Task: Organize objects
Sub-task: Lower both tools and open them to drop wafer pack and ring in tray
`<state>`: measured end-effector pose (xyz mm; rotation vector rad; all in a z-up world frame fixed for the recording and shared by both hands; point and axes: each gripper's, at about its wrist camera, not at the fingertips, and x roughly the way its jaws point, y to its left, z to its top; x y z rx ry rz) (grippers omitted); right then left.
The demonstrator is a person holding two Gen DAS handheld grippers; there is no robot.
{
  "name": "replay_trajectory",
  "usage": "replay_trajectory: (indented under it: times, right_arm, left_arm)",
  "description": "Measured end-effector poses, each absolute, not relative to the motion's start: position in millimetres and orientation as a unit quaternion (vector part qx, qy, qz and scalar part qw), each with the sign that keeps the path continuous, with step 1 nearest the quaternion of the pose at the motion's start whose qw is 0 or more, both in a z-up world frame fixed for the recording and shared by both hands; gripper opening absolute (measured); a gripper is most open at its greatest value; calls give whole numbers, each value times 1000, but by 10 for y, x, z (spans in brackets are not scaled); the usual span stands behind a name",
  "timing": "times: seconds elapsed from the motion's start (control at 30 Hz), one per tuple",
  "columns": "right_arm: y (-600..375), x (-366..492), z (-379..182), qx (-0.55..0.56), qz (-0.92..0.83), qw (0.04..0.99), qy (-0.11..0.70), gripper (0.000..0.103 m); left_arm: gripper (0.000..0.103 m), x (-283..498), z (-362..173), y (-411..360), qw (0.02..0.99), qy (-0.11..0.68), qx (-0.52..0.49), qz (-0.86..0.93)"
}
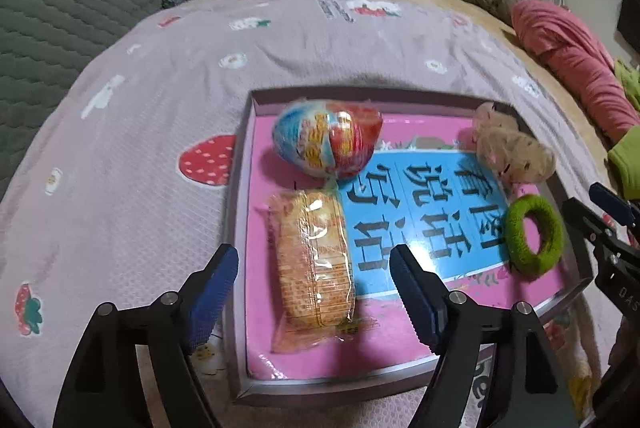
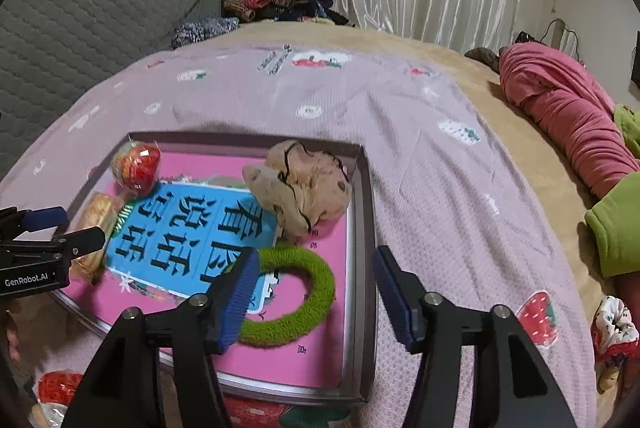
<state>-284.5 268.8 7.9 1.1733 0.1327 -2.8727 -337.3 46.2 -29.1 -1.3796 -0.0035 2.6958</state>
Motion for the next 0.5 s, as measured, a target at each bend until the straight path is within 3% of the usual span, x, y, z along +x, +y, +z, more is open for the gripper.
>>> replay_trajectory:
  times: [0.5]
  right_arm:
    - [2554,-2503,595,304,-952,26,34,88]
  left_arm:
    - [81,-3088,116,390,51,-3,-412,910]
